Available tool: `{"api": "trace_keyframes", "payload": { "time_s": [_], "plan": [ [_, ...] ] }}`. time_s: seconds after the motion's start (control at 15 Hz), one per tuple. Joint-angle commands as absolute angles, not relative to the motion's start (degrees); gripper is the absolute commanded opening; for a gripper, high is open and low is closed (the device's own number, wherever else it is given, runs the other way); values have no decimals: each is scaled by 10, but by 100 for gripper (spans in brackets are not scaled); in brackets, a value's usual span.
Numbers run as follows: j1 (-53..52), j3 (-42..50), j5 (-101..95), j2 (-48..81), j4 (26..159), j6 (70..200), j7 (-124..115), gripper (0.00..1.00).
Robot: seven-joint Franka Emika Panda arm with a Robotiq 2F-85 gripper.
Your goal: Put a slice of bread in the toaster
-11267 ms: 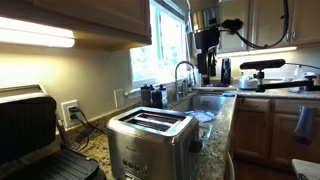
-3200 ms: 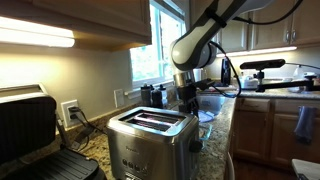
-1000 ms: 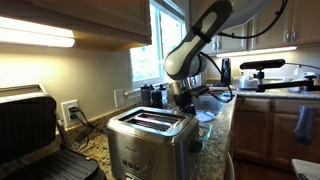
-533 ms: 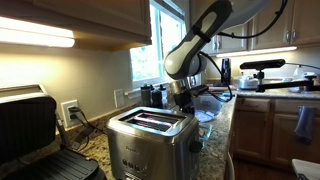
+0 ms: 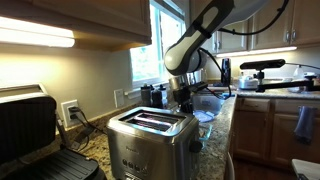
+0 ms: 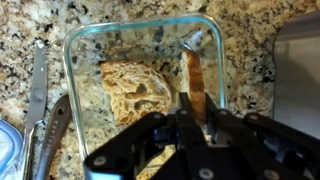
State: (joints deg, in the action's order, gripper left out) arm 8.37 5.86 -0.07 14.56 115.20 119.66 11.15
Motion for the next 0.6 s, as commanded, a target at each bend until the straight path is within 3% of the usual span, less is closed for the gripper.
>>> {"api": "trace_keyframes", "payload": {
  "time_s": [0.0,0.53],
  "plan": [
    [82,58,-5,96,1176,1194,111,7],
    [78,57,-7,51,1182,1190,109,7]
  ]
}}
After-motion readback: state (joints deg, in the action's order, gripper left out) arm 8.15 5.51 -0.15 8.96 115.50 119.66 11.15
